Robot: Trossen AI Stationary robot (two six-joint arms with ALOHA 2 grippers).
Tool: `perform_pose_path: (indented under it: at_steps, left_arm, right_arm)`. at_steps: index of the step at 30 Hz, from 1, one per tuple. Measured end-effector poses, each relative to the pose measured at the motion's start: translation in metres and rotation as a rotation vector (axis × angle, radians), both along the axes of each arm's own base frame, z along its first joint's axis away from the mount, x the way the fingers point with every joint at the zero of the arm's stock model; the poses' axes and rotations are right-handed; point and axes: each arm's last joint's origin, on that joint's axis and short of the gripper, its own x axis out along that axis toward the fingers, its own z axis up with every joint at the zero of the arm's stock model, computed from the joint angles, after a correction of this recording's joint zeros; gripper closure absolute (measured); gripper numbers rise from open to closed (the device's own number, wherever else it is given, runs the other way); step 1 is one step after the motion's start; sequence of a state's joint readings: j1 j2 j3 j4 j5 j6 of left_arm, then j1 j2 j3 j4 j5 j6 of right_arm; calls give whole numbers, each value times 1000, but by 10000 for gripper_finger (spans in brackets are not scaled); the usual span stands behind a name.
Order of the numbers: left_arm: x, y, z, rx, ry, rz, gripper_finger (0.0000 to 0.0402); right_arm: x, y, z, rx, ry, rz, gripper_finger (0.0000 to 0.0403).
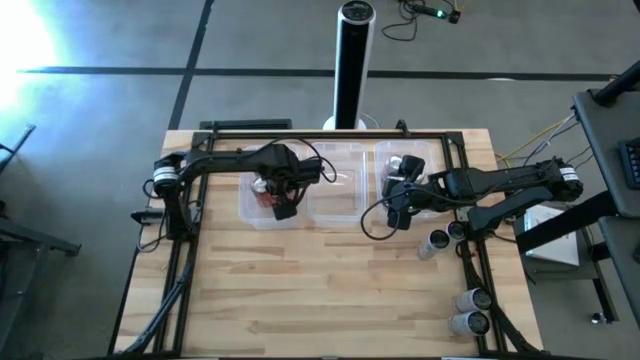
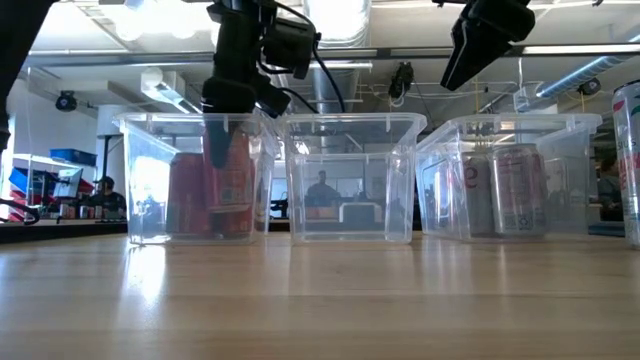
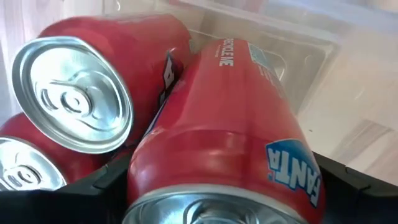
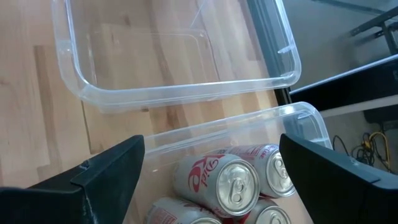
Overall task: Sort soda cans
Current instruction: Put the red soda can into the left transparent bin, then put the top left white-pink soda can into the middle transparent bin
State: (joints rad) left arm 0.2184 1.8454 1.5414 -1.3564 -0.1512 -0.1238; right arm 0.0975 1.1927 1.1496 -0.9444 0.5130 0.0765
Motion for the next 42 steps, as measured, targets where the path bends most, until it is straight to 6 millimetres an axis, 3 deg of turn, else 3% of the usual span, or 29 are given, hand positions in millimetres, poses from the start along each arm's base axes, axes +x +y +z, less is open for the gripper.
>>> perform_pose_path:
  at_steps: [17, 25, 35, 38, 42]
  left_arm:
    - [1, 0, -1, 37, -8, 51, 81]
    - [3, -10, -1, 35, -6, 26, 80]
    - [0, -14, 1, 27, 34, -8, 54]
    - [-4, -16, 15, 18, 61, 0, 52]
    - [-5, -28, 51, 37, -25, 22, 52]
  right_arm:
    - [1, 0, 1, 6, -26, -27, 35]
    - [1, 0, 1, 2, -25, -20, 35]
    - [4, 0, 3, -4, -54, -6, 35]
    - [4, 0, 4, -25, -41, 10, 35]
    - [3, 0, 18, -77, -49, 1, 35]
